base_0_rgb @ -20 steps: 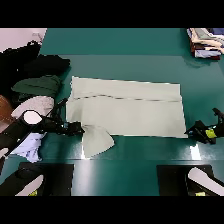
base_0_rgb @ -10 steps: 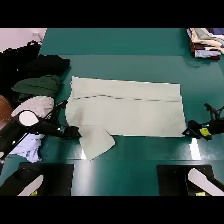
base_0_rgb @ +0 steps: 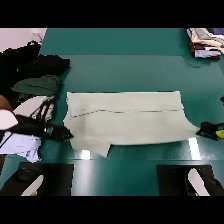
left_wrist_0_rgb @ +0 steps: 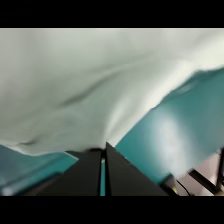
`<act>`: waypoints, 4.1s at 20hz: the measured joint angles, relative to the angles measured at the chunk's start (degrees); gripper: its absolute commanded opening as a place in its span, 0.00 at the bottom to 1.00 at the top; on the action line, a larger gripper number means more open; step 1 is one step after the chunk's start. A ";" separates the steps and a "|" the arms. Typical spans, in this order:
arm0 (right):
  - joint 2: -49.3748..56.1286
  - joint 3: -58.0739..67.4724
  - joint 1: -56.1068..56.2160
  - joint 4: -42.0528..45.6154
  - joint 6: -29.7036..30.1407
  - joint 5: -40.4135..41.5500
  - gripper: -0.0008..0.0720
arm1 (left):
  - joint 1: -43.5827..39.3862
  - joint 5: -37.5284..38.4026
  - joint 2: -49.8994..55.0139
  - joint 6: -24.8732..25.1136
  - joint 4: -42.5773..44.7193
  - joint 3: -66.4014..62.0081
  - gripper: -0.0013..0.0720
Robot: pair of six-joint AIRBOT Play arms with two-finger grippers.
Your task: Fold the shirts.
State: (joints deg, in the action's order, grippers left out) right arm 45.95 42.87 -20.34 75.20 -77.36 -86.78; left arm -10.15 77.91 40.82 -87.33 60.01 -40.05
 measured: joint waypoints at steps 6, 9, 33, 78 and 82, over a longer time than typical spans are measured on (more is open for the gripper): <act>16.59 13.33 6.36 -2.95 -0.59 6.64 0.04 | 0.57 -13.22 17.97 1.60 5.73 -12.55 0.05; 26.88 20.85 9.53 -3.50 -1.66 9.64 0.04 | 1.70 -19.39 27.34 1.84 6.40 -18.49 0.05; 55.76 31.91 2.40 -25.09 12.76 3.56 0.21 | 2.49 -17.27 40.65 3.58 -3.89 -34.01 0.05; 55.63 58.97 68.30 -44.78 15.45 26.53 0.77 | 13.84 -2.80 43.08 5.18 -1.70 -64.04 0.05; 55.47 58.14 64.57 -38.47 12.61 22.36 0.77 | 15.58 -0.31 41.83 5.31 -1.68 -64.08 0.05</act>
State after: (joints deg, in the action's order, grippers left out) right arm 101.43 101.01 44.23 36.73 -64.75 -64.42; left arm 5.43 77.60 82.65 -82.02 58.33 -104.14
